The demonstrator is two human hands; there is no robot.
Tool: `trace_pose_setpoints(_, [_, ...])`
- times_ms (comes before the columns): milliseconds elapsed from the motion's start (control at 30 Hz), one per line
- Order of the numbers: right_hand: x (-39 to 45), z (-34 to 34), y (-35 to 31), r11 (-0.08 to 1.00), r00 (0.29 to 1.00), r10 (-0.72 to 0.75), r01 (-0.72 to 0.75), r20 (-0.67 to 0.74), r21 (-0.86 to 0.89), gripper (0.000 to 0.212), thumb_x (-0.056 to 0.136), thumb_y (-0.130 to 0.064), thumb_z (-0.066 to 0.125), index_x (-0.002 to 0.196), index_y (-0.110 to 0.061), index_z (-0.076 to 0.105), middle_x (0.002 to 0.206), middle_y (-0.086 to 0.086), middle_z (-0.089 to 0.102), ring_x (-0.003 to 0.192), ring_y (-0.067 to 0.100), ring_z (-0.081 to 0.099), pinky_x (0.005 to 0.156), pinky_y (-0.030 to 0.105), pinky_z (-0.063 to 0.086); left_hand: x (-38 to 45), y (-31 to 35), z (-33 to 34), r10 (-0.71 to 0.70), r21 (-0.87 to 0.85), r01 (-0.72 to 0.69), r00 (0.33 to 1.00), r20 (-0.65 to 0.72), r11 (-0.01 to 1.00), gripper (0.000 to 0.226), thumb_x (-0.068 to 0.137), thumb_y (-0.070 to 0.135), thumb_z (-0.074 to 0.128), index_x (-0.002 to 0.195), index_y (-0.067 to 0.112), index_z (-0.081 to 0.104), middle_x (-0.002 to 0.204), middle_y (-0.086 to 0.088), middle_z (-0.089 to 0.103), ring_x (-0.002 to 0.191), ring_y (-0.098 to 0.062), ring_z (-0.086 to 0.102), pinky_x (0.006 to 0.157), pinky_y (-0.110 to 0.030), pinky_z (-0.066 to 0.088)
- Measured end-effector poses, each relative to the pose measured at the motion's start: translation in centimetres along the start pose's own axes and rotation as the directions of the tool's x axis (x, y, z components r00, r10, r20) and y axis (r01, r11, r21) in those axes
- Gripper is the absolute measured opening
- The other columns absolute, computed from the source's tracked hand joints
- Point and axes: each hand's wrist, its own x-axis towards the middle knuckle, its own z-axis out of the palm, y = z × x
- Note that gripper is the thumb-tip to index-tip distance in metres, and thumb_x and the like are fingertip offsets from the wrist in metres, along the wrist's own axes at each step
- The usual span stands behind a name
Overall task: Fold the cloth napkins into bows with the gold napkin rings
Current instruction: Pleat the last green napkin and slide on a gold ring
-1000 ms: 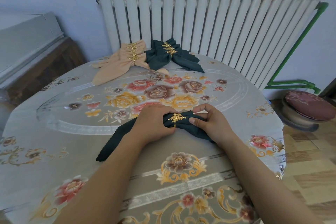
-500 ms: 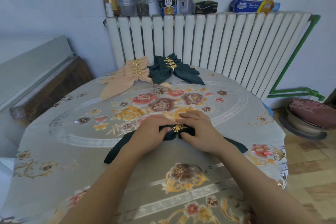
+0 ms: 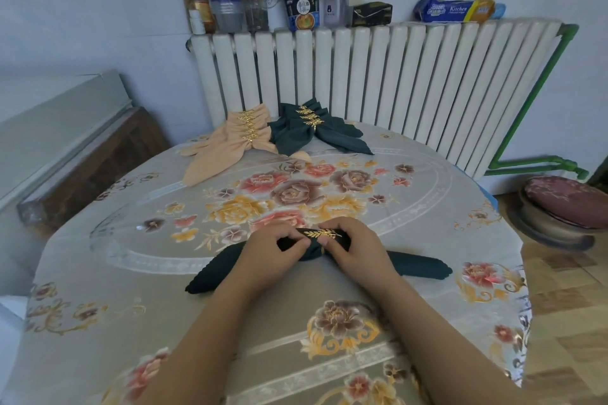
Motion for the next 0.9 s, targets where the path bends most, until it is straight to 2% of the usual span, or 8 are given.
trace_pose_setpoints(200, [0.1, 0.5, 0.1, 0.998, 0.998, -0.058, 0.058, -0.015, 0.019, 0.03, 0.085, -0.025, 0.068, 0.115, -0.026, 0.067, 0.101, -0.009, 0.055, 0.102, 0.005, 0.045, 0.085, 0.001, 0.028, -0.1, 0.8, 0.4, -0.062, 0.076, 0.064, 0.998, -0.022, 0.995, 0.018, 0.073, 0.037, 0.076, 0.077, 0.026, 0.062, 0.077, 0.012, 0.063, 0.075, -0.003, 0.055, 0.062, -0.013, 0.039])
trace_pose_setpoints(333, [0.2, -0.3, 0.4, 0.995, 0.996, -0.021, 0.013, 0.084, 0.094, 0.038, 0.094, -0.014, 0.054, 0.131, -0.023, 0.053, 0.11, -0.002, 0.049, 0.107, 0.008, 0.045, 0.09, -0.001, 0.027, 1.2, 0.2, 1.4, 0.02, 0.313, -0.036, 0.998, 0.054, 0.949, 0.063, 0.064, 0.058, 0.074, 0.116, 0.031, 0.051, 0.117, 0.009, 0.046, 0.111, -0.011, 0.038, 0.095, -0.029, 0.03])
trace_pose_setpoints(400, [0.0, -0.9, 0.5, 0.988, 0.992, 0.032, -0.05, 0.123, 0.145, 0.043, 0.096, -0.014, 0.049, 0.138, -0.022, 0.044, 0.12, 0.0, 0.049, 0.111, 0.009, 0.048, 0.097, 0.01, 0.033, 1.5, 0.1, 1.3, 0.072, 0.242, -0.107, 0.986, 0.148, 0.964, 0.072, 0.065, 0.063, 0.066, 0.13, 0.035, 0.049, 0.135, 0.008, 0.043, 0.125, -0.012, 0.034, 0.109, -0.037, 0.025])
trace_pose_setpoints(467, [-0.2, -1.4, 0.7, 0.985, 0.984, 0.069, -0.093, 0.161, 0.147, 0.045, 0.096, -0.016, 0.049, 0.14, -0.023, 0.039, 0.124, -0.001, 0.051, 0.115, 0.01, 0.048, 0.102, 0.023, 0.037, 1.5, -0.1, 1.2, 0.154, 0.138, -0.18, 0.971, 0.184, 0.974, 0.053, 0.067, 0.059, 0.06, 0.113, 0.032, 0.064, 0.111, 0.008, 0.064, 0.105, -0.01, 0.054, 0.094, -0.041, 0.043])
trace_pose_setpoints(533, [-0.3, -1.7, 0.9, 0.99, 0.978, 0.068, -0.091, 0.195, 0.11, 0.047, 0.096, -0.016, 0.051, 0.14, -0.025, 0.038, 0.121, -0.004, 0.054, 0.114, 0.009, 0.05, 0.1, 0.023, 0.037, 1.4, 0.0, 1.1, 0.175, 0.102, -0.191, 0.973, 0.149, 0.976, 0.037, 0.067, 0.05, 0.066, 0.1, 0.034, 0.067, 0.088, 0.011, 0.067, 0.088, -0.008, 0.057, 0.081, -0.038, 0.047])
trace_pose_setpoints(600, [-0.3, -1.9, 1.0, 0.993, 0.976, 0.067, -0.085, 0.206, 0.079, 0.047, 0.094, -0.013, 0.054, 0.138, -0.026, 0.041, 0.119, -0.004, 0.056, 0.11, 0.009, 0.051, 0.095, 0.017, 0.036, 1.2, 0.4, 0.8, 0.149, 0.101, -0.162, 0.981, 0.121, 0.982, 0.04, 0.066, 0.042, 0.077, 0.104, 0.04, 0.064, 0.09, 0.017, 0.062, 0.092, -0.008, 0.057, 0.083, -0.031, 0.046])
trace_pose_setpoints(667, [-0.1, -1.8, 1.0, 0.993, 0.979, 0.071, -0.088, 0.193, 0.078, 0.045, 0.092, -0.01, 0.057, 0.132, -0.027, 0.047, 0.114, -0.003, 0.057, 0.105, 0.01, 0.053, 0.087, 0.009, 0.035, 1.2, 0.2, 0.8, 0.135, 0.162, -0.152, 0.984, 0.113, 0.975, 0.045, 0.068, 0.036, 0.08, 0.109, 0.029, 0.064, 0.098, 0.016, 0.059, 0.098, -0.008, 0.054, 0.086, -0.026, 0.044])
trace_pose_setpoints(900, [-0.1, -1.5, 0.9, 0.996, 0.989, 0.041, -0.051, 0.139, 0.071, 0.039, 0.089, -0.005, 0.059, 0.122, -0.026, 0.058, 0.11, -0.008, 0.056, 0.1, 0.006, 0.051, 0.078, -0.004, 0.031, 0.9, 1.0, 0.4, 0.108, 0.35, -0.15, 0.985, 0.137, 0.924, 0.035, 0.075, 0.03, 0.068, 0.108, 0.026, 0.056, 0.101, 0.009, 0.059, 0.089, -0.008, 0.052, 0.073, -0.022, 0.042])
